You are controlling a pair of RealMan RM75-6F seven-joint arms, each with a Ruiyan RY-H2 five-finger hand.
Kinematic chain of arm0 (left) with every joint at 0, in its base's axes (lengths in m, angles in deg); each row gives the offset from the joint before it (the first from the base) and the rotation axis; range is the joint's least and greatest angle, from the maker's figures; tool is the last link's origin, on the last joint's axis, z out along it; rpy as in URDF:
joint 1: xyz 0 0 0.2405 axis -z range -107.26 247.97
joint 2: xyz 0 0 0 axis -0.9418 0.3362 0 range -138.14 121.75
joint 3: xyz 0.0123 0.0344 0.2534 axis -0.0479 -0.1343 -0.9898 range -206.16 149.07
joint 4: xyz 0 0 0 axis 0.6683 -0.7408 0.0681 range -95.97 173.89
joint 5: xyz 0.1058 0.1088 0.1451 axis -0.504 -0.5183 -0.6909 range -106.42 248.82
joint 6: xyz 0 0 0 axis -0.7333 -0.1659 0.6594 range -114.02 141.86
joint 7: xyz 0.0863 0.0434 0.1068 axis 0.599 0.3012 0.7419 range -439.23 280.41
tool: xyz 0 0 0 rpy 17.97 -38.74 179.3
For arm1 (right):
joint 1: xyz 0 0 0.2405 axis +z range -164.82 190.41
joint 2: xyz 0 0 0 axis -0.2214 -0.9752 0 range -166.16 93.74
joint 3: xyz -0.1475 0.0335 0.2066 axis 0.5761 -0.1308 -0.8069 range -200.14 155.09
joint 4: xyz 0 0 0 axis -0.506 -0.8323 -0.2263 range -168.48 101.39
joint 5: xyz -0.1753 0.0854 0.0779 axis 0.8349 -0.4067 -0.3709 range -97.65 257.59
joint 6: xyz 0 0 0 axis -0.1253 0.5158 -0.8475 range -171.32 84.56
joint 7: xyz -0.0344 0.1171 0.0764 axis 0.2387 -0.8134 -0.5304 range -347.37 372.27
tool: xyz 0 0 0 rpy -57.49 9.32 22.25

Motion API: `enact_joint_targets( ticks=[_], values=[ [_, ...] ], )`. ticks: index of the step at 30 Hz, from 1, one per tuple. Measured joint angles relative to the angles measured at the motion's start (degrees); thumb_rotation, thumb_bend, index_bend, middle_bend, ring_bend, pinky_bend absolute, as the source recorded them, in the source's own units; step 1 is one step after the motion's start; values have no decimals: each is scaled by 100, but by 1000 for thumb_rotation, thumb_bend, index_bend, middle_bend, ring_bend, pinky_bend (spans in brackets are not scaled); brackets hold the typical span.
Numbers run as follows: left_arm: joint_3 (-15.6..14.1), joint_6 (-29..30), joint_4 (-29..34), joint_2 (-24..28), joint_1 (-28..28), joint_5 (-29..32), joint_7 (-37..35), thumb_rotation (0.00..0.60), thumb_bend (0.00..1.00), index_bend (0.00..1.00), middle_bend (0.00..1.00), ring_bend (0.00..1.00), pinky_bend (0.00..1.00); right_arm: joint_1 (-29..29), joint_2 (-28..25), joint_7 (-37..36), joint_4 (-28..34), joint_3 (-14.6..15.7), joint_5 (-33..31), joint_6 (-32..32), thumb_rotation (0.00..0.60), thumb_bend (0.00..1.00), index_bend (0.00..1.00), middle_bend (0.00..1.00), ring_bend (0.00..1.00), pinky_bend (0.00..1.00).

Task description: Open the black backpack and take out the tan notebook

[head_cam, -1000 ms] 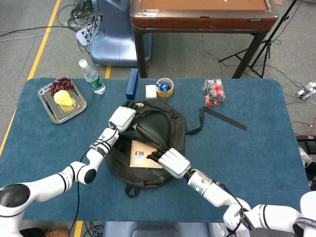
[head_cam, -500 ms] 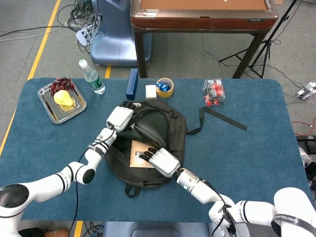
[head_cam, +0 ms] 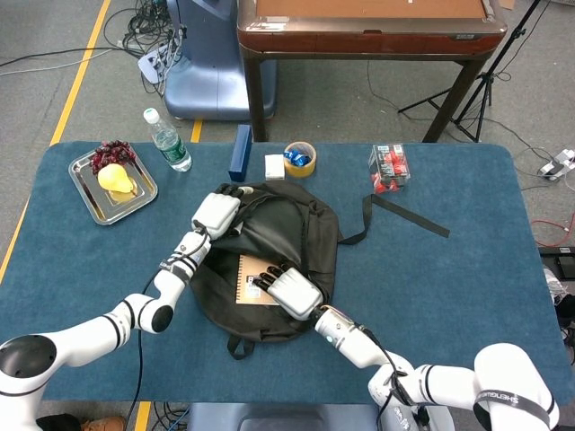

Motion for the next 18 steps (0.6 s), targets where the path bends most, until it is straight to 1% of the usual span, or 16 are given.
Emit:
enact_joint_targets(
  ticks=[18],
  values=[
    [-37,-109,-106,-52,6,73,72,600,673,584,154,104,60,1,703,-164,-900,89,133,314,600,183,243,250,192,277]
  ],
)
